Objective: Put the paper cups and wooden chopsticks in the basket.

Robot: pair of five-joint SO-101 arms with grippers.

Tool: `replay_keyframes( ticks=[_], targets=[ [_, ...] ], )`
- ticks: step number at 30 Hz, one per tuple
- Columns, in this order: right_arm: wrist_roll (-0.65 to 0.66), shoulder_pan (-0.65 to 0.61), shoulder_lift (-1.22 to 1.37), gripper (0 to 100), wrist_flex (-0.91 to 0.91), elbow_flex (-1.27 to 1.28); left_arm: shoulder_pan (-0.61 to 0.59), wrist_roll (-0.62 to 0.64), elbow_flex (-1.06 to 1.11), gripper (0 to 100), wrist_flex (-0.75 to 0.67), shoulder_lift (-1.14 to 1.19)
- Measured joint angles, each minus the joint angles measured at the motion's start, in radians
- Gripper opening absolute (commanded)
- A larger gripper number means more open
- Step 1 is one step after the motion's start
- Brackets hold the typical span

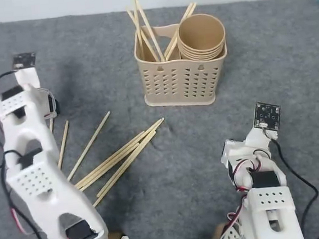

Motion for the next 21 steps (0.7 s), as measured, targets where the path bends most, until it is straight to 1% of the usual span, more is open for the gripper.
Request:
replay_keyframes(
  ticks=[2,3,4,8,16,18,21],
  targets=[
    [0.0,0.0,0.0,0.9,0.0,0.0,0.003,0.003,-0.077,1,0.058,0.044],
    [0.0,0.0,0.0,0.9,0.0,0.0,0.012,0.005,-0.11,0,0.089,0.064],
    [0.0,0.0,0.0,0.9,0.0,0.0,0.018,0.005,-0.146,2,0.118,0.083],
    [0.0,0.0,0.0,0.9,0.0,0.0,0.029,0.0,-0.284,1,0.252,0.146],
    [0.0,0.0,0.0,0.9,0.0,0.0,0.018,0.0,-0.549,1,0.572,0.164],
    [0.0,0.0,0.0,0.9,0.0,0.0,0.015,0.005,-0.637,1,0.623,0.164],
    [0.0,0.0,0.0,0.9,0.0,0.0,0.014,0.0,-0.741,1,0.641,0.164]
  ],
)
